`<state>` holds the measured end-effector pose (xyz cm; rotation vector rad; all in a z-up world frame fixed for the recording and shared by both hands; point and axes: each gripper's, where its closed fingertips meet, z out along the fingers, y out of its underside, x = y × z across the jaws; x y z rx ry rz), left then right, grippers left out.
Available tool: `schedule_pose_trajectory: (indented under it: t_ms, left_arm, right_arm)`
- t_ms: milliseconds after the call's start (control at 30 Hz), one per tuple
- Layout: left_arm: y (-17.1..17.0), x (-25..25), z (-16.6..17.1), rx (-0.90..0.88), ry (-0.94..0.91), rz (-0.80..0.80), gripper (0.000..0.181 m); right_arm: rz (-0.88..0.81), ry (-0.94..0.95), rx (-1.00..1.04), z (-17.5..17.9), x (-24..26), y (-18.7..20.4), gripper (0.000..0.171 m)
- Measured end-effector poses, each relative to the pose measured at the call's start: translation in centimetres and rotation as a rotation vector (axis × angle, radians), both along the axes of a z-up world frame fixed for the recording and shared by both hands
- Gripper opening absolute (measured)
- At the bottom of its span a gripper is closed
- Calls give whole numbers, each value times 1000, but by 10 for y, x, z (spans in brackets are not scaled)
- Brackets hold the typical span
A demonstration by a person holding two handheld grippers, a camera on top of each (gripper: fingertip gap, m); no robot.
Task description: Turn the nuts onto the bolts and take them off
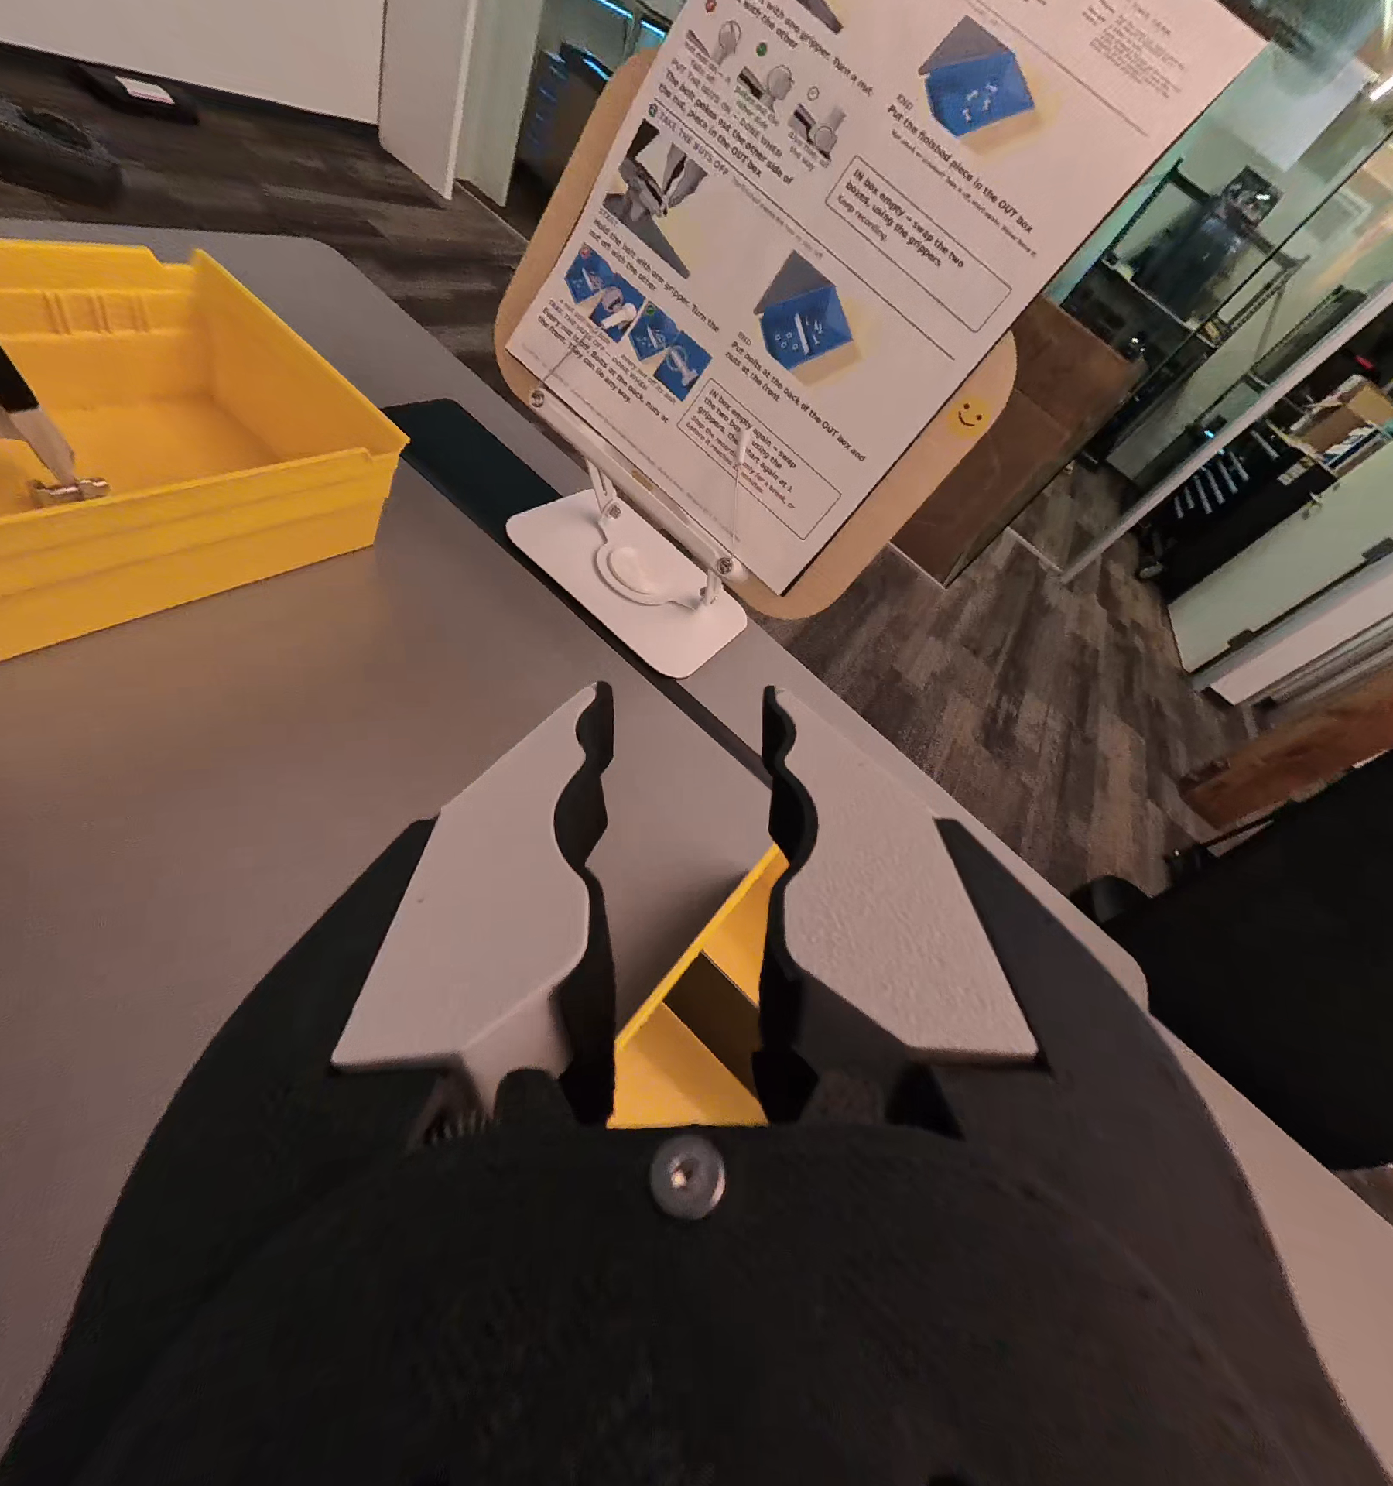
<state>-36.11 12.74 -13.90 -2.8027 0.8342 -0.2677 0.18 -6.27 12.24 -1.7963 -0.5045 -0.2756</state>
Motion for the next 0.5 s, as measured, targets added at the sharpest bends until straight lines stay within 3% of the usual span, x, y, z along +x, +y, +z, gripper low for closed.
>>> schedule_pose_trajectory:
  t_ms: [500]
  left_arm:
    - [-15, -2, -17, -117, 59, -12, 7]
  right_arm:
    - [13, -77, -87, -20, -6, 4, 35]
